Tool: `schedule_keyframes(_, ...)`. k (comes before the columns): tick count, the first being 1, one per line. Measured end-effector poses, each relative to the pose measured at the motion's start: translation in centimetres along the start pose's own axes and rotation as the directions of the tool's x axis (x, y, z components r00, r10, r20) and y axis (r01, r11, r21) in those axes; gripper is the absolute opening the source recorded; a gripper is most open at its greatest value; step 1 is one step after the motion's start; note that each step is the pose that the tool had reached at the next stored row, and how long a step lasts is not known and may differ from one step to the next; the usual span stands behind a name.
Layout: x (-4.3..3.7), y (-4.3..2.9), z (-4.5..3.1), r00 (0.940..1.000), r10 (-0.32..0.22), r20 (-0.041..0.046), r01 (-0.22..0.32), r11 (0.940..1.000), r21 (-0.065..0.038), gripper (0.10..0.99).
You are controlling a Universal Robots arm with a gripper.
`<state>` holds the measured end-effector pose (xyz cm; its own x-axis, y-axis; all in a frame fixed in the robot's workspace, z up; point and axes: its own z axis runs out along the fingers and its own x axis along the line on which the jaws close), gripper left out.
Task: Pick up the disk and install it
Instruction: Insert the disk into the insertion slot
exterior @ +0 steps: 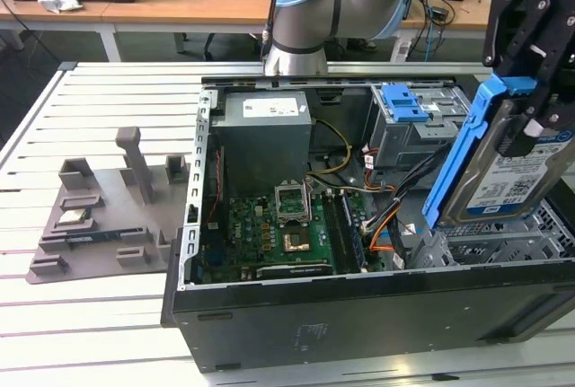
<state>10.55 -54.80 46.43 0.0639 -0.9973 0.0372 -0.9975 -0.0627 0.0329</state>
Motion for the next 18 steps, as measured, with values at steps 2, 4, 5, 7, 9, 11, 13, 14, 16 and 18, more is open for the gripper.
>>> schedule_keyframes(2, 0.05, -0.72, 0.00, 1.0000, 0.000, -0.0002, 0.000, 1.0000, 0.000, 0.365)
schedule_keyframes(4, 0.10, -1.57, 0.04, 1.0000, 0.000, -0.0010, 0.000, 1.0000, -0.001, 0.365)
schedule_keyframes(5, 0.11, -1.79, 0.08, 1.0000, 0.000, -0.0012, 0.000, 1.0000, -0.001, 0.365)
schedule_keyframes(7, 0.13, -2.19, 0.15, 1.0000, 0.000, -0.0022, 0.000, 1.0000, -0.001, 0.365)
schedule_keyframes(9, 0.15, -2.64, 0.45, 1.0000, 0.000, -0.0025, 0.000, 1.0000, -0.001, 0.365)
schedule_keyframes(11, 0.10, -2.74, 0.74, 1.0000, 0.000, -0.0026, 0.000, 1.0000, -0.001, 0.365)
schedule_keyframes(13, -0.07, -2.78, 1.08, 1.0000, 0.000, -0.0024, 0.000, 1.0000, -0.002, 0.365)
schedule_keyframes(14, -0.24, -2.81, 1.23, 1.0000, 0.000, -0.0024, 0.000, 1.0000, -0.002, 0.365)
schedule_keyframes(16, -0.71, -2.91, 1.48, 1.0000, 0.000, -0.0023, 0.000, 1.0000, -0.002, 0.365)
schedule_keyframes(18, -0.97, -3.12, 1.65, 1.0000, 0.002, -0.0024, -0.002, 1.0000, -0.002, 0.365)
